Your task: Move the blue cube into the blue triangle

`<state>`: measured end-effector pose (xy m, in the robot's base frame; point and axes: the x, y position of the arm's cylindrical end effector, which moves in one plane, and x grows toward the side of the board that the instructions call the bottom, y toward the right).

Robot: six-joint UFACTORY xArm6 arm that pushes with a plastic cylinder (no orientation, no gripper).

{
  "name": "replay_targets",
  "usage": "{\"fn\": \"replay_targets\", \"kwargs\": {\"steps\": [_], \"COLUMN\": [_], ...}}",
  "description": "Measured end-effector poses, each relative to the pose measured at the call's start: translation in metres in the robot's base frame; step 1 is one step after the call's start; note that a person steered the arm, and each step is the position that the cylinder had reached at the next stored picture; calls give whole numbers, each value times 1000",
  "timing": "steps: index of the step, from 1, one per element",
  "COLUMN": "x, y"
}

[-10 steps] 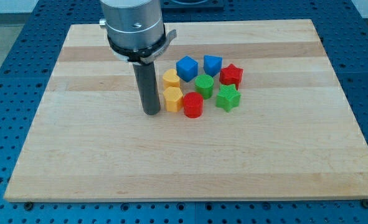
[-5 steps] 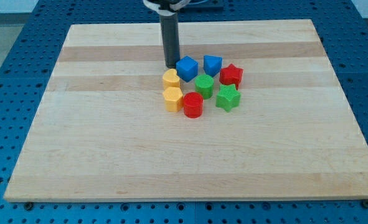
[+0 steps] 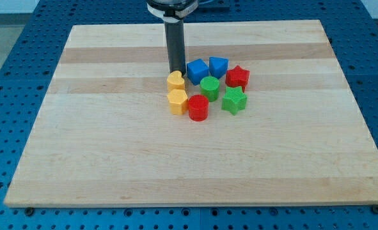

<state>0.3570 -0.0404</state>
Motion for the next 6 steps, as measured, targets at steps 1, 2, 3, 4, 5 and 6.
{"fn": "replay_targets", "kwargs": {"steps": [1, 2, 3, 4, 5, 6], "x": [11, 25, 27, 24, 16, 10], "y": [0, 0, 9, 22, 36, 45]}}
